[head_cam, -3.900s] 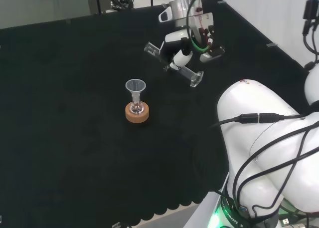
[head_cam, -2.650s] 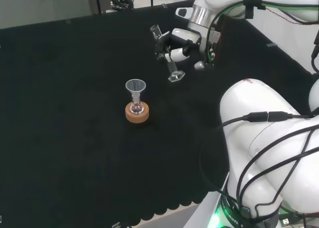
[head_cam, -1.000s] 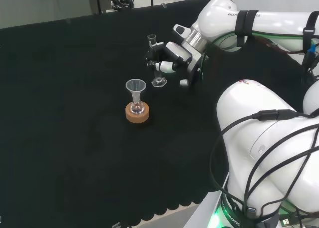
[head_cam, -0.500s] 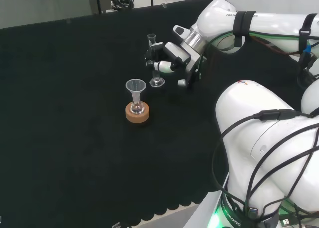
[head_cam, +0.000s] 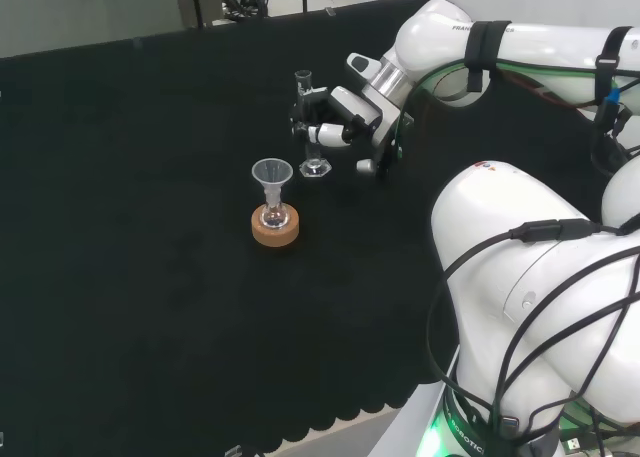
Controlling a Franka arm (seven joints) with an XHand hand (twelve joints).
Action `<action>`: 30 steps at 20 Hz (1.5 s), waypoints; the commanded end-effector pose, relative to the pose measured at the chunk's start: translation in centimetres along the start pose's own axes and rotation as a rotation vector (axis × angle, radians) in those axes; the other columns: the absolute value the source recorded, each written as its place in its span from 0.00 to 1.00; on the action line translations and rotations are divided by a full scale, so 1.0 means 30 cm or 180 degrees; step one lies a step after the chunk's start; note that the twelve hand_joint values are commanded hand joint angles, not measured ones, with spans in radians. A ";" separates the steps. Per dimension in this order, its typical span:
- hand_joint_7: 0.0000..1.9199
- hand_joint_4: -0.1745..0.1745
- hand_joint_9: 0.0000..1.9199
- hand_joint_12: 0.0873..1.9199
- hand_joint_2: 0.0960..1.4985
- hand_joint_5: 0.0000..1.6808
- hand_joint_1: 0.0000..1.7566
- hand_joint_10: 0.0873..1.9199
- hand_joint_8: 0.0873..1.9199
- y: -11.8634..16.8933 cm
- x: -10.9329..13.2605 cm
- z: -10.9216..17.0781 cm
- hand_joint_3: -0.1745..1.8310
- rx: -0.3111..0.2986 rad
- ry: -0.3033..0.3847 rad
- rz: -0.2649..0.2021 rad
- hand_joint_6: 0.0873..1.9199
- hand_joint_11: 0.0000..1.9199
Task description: Put the graduated cylinder back on the table.
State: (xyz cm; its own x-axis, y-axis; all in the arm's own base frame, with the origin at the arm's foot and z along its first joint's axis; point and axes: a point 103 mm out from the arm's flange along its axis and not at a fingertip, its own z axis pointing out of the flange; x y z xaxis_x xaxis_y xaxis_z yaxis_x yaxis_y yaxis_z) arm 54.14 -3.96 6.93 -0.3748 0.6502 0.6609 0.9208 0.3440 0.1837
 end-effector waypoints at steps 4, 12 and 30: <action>0.48 0.46 0.66 0.49 0.74 0.51 0.61 0.00 0.23 -0.016 -0.010 -0.010 0.07 0.0092 0.0054 0.0035 0.37 0.50; 0.42 0.46 0.61 0.54 0.73 0.47 0.57 0.00 0.24 -0.024 -0.021 -0.010 0.00 0.0109 0.0054 0.0097 0.27 0.43; 0.13 0.33 0.38 0.68 0.59 0.18 0.42 0.00 0.29 -0.021 -0.047 -0.078 0.00 0.0339 0.0093 0.0224 0.08 0.15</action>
State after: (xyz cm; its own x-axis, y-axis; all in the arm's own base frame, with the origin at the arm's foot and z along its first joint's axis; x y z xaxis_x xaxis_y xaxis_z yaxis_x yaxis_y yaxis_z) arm 54.34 -6.30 7.07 -0.3033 0.6461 0.7003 0.9342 0.3464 0.0850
